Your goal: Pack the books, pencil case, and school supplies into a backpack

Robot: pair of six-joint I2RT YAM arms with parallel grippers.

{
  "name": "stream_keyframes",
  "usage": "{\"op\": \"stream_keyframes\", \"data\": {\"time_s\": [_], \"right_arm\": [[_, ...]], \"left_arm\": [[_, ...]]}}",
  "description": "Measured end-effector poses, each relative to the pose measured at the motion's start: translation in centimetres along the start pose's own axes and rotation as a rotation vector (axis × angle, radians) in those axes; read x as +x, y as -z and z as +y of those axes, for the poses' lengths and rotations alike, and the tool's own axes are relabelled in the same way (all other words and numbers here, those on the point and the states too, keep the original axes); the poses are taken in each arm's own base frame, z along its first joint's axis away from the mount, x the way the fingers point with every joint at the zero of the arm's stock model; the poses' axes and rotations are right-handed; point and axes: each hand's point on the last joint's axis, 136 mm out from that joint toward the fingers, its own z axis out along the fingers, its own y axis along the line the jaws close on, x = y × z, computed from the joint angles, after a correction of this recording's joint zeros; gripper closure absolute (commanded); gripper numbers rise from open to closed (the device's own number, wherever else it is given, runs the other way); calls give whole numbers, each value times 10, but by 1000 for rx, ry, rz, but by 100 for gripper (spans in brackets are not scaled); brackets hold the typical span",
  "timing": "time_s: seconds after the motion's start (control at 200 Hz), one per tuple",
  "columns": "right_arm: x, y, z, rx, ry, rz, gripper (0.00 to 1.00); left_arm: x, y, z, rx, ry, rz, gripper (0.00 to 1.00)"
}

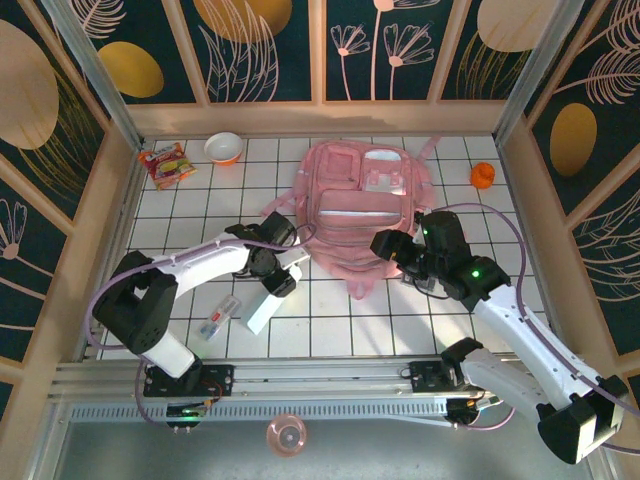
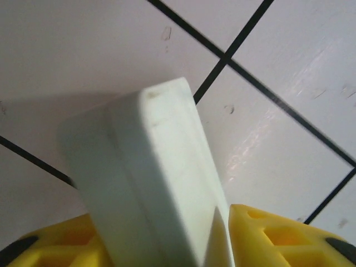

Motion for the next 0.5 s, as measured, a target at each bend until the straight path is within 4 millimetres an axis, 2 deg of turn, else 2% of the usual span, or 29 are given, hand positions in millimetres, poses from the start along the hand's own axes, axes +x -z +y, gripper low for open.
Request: {"op": "stream_keyframes", "data": {"time_s": [0.3,0.5], "right_arm": [[0,0,0,0,-3,0,29],[0,0,0,-1,-6,0,29]], "left_arm": [[-11,13,-15,75,49,-91,83],[-25,30,-23,106,98,-200,91]]}}
